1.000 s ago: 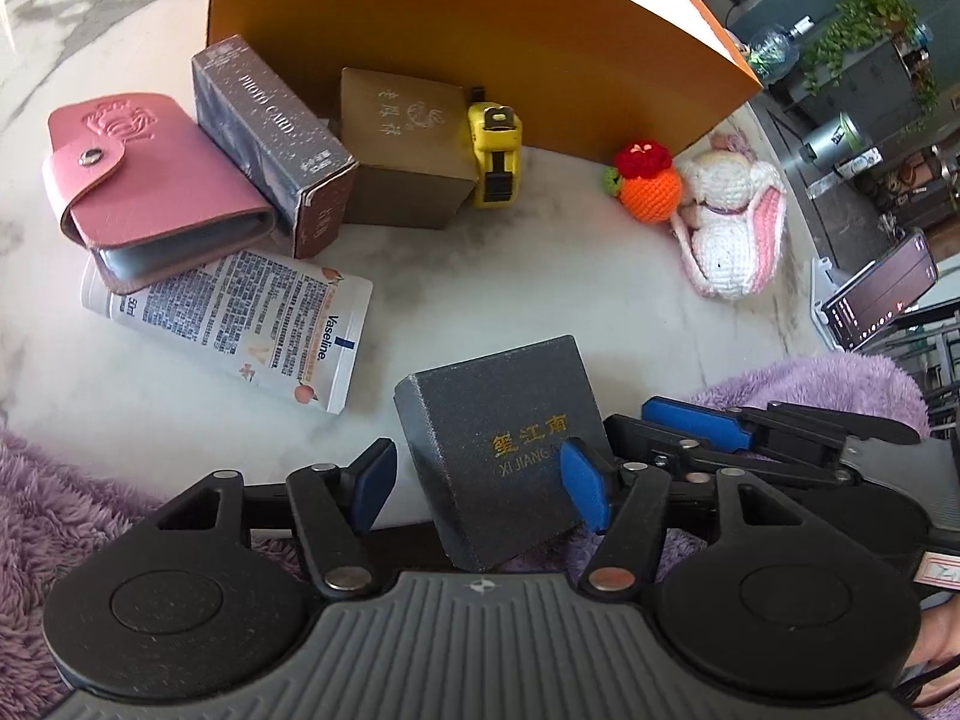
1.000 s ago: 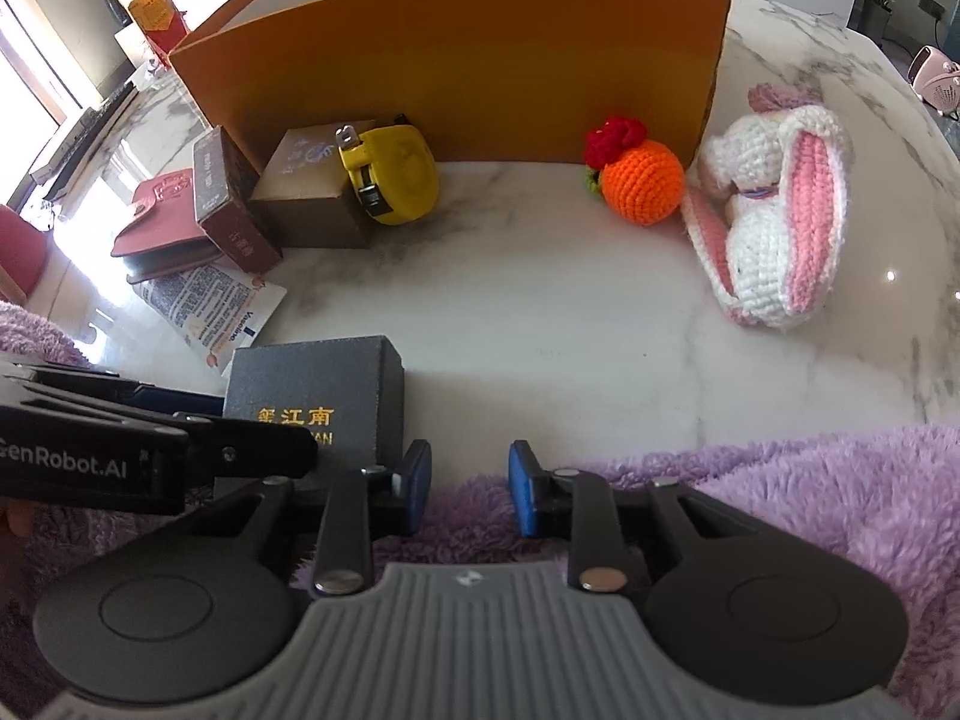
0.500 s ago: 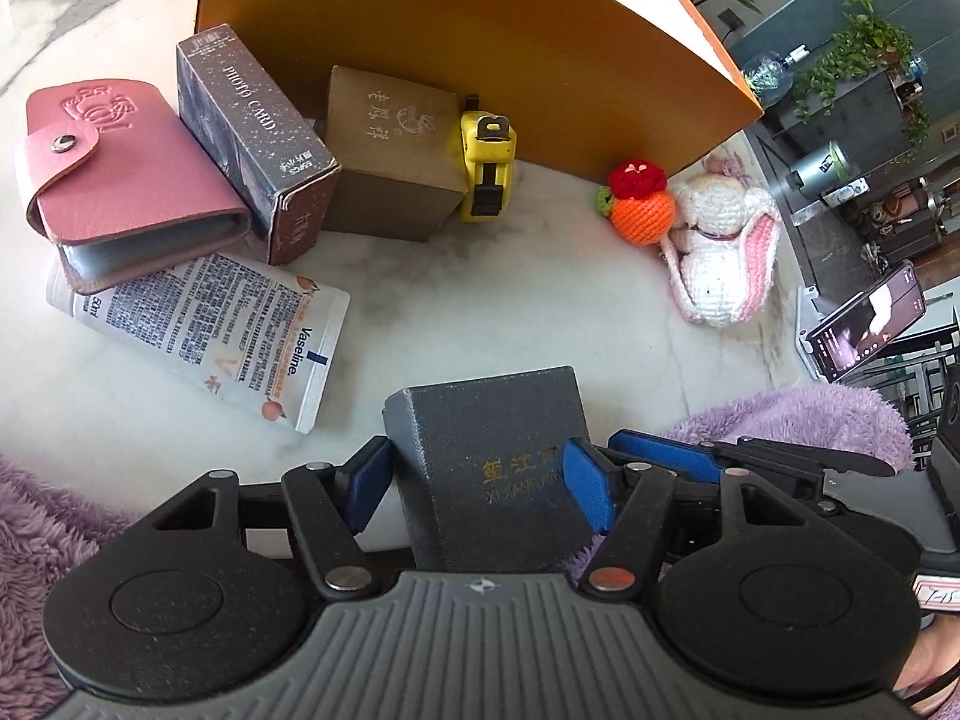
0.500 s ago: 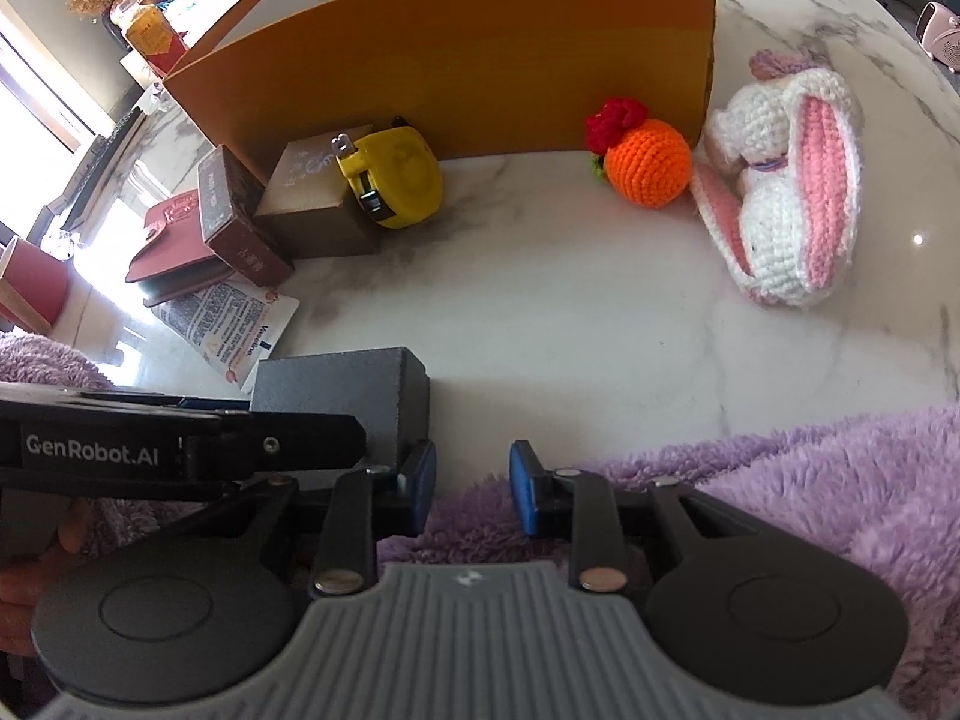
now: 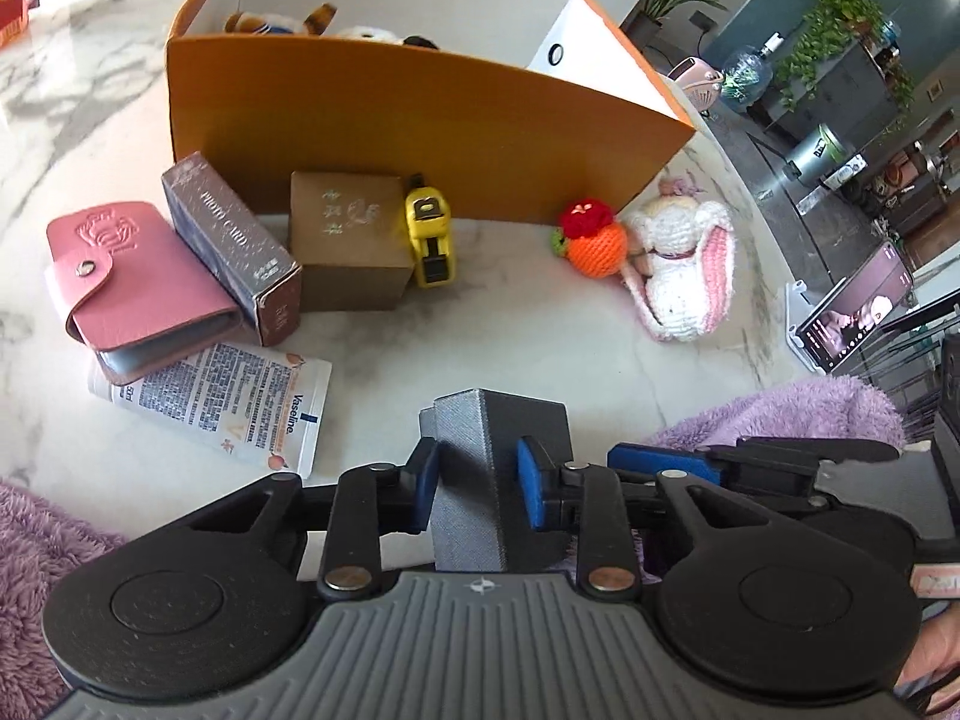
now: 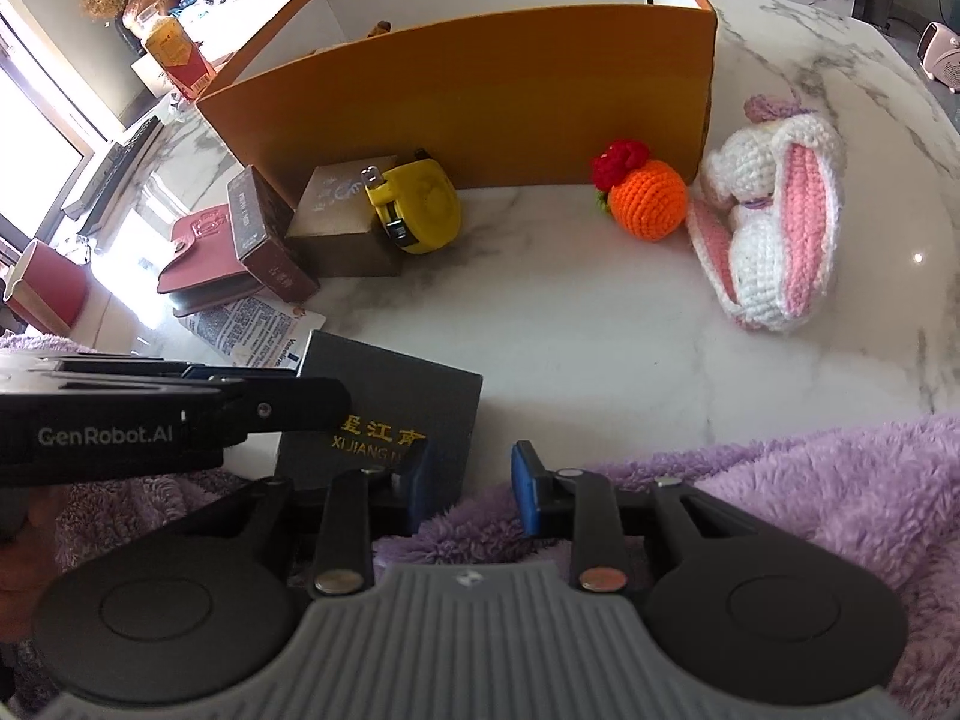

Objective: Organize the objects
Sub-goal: 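Close the left gripper on the dark gray gift box and lift it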

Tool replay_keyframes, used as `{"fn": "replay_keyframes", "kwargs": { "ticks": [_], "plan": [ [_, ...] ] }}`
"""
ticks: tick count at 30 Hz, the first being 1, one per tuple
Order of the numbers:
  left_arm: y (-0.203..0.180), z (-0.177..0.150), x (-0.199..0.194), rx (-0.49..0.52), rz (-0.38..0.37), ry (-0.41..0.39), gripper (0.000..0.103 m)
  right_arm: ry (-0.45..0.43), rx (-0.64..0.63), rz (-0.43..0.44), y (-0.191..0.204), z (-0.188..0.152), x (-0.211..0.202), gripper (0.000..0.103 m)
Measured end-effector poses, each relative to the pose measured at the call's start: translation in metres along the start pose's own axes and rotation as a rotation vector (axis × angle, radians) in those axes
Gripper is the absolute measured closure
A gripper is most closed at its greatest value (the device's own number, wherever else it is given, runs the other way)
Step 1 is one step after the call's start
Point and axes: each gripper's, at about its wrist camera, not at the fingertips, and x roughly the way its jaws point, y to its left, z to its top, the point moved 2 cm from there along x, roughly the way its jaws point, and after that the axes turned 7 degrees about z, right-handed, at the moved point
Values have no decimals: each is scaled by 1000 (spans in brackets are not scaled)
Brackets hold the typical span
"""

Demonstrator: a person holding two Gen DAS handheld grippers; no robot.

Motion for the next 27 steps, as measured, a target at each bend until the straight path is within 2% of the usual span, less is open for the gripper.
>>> {"fn": "replay_keyframes", "kwargs": {
  "ticks": [6, 11, 15, 18, 24, 27],
  "plan": [
    [-15, -4, -10, 48, 21, -10, 74, 8, 14, -6, -11, -3, -2, 73],
    [-24, -3, -14, 51, -8, -12, 77, 15, -8, -3, -16, -5, -1, 78],
    [-21, -1, -12, -4, -47, -12, 77, 14, -37, -2, -17, -7, 0, 81],
    [-14, 1, -9, -69, -104, -4, 77, 8, -55, -1, -18, -7, 0, 84],
    [-13, 2, -5, -139, -199, 22, 77, 3, -47, 21, -22, -7, -3, 89],
    [-20, 4, -5, -124, -177, 9, 77, 2, -49, 32, -22, -8, -6, 89]
  ]
}}
